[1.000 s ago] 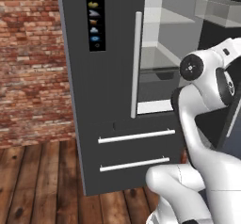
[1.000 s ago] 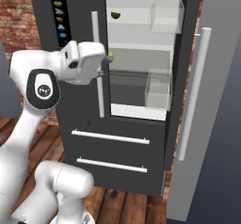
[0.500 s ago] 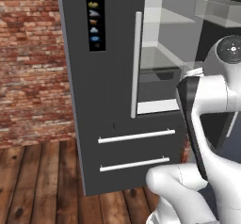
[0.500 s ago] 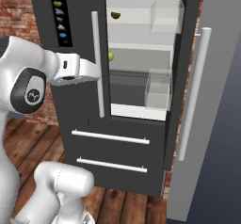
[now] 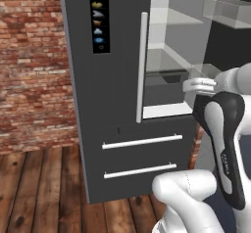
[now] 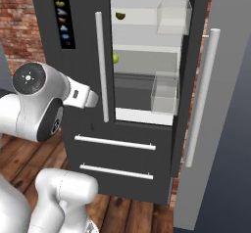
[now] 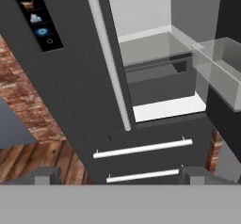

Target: Retrieve the kiwi and pear from the fridge and place them into the bowl on the dining table.

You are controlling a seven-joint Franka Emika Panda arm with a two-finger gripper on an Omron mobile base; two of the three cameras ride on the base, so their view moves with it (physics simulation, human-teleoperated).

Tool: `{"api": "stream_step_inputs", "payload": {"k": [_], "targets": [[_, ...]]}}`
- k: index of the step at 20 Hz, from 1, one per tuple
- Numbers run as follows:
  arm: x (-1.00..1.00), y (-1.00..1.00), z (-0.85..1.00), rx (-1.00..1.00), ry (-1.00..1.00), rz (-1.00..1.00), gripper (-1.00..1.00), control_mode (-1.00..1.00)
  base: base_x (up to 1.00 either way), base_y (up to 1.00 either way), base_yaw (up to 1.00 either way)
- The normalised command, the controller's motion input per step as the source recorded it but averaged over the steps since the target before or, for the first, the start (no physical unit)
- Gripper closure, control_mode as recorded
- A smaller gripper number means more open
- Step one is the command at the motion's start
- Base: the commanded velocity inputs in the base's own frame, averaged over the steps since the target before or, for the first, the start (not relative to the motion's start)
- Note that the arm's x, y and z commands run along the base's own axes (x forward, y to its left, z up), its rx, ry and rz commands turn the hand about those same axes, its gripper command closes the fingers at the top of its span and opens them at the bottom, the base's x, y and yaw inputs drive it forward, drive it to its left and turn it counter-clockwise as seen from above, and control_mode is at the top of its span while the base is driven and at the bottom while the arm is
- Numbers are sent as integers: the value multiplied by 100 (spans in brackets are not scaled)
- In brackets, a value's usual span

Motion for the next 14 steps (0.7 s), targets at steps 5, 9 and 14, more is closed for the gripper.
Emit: {"api": "stream_step_inputs", "payload": {"k": [5, 9, 14], "targets": [[9, 17, 8, 4, -1, 8, -100, -100, 0, 0, 0], [19, 5, 31, -2, 15, -1, -100, -100, 0, 0, 0], [26, 1, 32, -6, 22, -2, -100, -100, 0, 0, 0]]}}
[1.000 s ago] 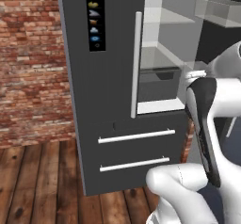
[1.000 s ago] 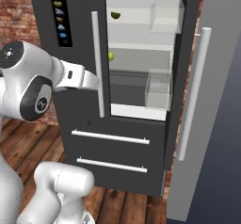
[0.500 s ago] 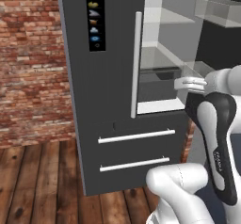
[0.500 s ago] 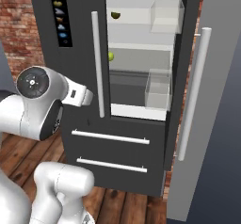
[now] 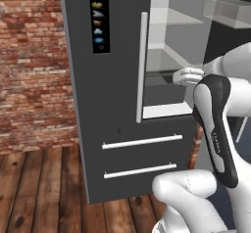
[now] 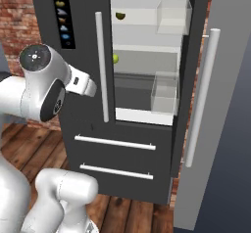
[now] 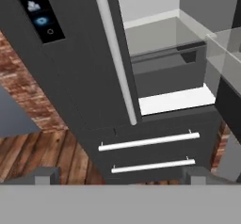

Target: Retrieve the kiwi and pear from the fridge and place them into the bowl on the dining table.

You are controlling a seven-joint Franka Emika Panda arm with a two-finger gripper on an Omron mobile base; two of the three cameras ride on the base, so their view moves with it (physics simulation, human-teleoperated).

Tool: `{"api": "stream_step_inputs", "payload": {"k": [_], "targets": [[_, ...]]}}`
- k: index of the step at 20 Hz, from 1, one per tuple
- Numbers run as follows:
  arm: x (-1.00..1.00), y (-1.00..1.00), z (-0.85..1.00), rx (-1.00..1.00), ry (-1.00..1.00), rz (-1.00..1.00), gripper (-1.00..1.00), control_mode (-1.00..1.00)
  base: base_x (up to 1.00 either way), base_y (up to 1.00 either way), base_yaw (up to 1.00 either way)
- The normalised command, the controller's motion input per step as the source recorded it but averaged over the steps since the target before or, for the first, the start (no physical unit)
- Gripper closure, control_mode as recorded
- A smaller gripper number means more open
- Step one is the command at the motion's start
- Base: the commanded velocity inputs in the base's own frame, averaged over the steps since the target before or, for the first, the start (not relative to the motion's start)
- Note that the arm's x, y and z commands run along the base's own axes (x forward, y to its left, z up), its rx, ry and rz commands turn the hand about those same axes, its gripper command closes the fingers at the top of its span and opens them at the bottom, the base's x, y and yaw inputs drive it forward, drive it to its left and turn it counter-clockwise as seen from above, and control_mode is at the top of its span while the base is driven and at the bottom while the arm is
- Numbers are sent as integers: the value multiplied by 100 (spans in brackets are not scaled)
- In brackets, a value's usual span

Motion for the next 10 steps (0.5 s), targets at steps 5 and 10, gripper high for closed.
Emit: {"api": "stream_step_inputs", "payload": {"k": [5, 10], "targets": [[38, 14, 9, -10, 13, -4, -100, -100, 0, 0, 0], [38, 11, -23, -3, -11, 0, -100, -100, 0, 0, 0]]}}
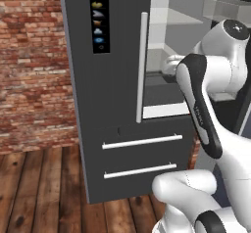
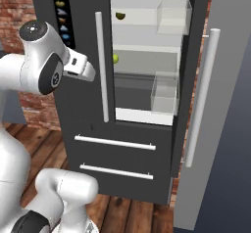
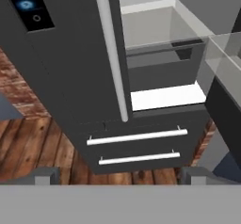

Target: Retrieve the kiwi and pear from the fridge and place them into the bowl on the dining table.

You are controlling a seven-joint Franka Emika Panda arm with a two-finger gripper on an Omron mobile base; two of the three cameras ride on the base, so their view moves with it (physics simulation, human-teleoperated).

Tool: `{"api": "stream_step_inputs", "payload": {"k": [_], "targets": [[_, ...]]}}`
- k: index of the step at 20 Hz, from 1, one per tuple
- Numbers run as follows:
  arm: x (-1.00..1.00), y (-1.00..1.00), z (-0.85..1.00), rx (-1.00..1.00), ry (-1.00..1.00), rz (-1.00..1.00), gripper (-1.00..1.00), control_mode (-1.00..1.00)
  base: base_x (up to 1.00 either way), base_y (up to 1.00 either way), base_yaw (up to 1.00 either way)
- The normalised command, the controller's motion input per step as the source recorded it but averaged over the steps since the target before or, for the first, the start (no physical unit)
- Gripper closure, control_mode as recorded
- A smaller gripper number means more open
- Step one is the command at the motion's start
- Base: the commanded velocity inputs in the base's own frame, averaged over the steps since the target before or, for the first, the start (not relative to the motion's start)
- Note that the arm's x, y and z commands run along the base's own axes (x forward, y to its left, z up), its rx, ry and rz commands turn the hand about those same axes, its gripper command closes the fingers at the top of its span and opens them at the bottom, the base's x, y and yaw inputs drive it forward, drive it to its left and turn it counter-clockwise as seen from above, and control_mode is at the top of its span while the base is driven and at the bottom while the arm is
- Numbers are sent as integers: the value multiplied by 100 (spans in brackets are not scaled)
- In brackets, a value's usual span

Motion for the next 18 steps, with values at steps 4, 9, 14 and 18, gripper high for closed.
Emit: {"api": "stream_step_inputs", "payload": {"k": [4, 9, 14, 18], "targets": [[17, 0, -38, -1, -31, 0, -100, -100, 0, 0, 0], [33, 0, -30, 0, -21, 1, -100, -100, 0, 0, 0], [30, 0, 0, 0, 4, 0, -100, -100, 0, 0, 0], [40, 0, 0, 0, 13, 0, -100, -100, 0, 0, 0]]}}
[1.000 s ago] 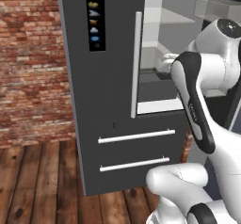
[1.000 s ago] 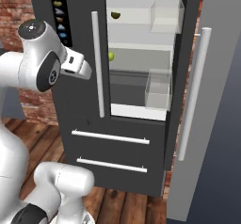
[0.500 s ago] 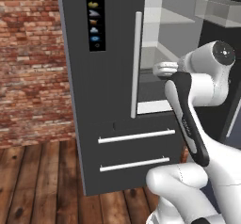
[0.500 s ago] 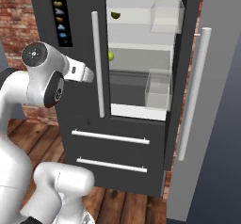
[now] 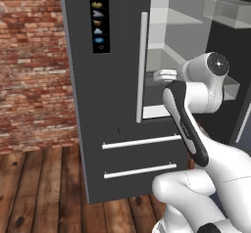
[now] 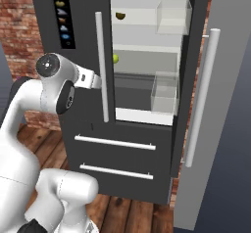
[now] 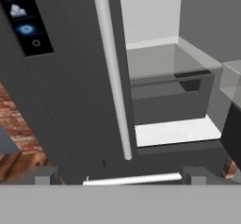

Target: Retrieve the kiwi and pear from the fridge and place them into the bowl on the dining table.

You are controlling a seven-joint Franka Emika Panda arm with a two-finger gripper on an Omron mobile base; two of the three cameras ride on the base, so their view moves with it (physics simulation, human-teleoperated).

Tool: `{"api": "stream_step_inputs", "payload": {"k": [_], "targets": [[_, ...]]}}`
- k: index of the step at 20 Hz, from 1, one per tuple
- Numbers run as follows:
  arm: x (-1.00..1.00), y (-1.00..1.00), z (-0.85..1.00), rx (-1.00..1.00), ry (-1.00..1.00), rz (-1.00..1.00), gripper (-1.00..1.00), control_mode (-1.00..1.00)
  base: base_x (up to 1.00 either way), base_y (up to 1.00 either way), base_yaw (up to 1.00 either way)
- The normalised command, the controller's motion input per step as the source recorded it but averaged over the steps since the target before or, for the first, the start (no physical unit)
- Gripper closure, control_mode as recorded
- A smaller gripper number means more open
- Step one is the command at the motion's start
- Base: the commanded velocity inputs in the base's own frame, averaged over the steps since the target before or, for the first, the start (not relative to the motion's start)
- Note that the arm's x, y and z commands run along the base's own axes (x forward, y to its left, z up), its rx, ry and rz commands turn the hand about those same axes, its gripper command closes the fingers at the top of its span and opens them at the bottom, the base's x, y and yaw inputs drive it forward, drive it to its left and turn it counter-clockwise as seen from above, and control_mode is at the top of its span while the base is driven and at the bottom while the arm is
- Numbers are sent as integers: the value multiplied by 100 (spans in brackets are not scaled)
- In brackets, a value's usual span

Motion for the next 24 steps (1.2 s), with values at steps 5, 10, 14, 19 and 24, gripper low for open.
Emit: {"api": "stream_step_inputs", "payload": {"k": [5, 10, 14, 19, 24], "targets": [[45, 0, 0, 0, 14, 0, -100, -100, 0, 0, 0], [50, 0, -5, 0, 3, 0, -100, -100, 0, 0, 0], [47, 1, -22, 0, -2, 0, -100, -100, 0, 0, 0], [45, 3, -24, 0, -8, 0, -100, -100, 0, 0, 0], [55, 11, -13, 0, -4, 0, -100, -100, 0, 0, 0]]}}
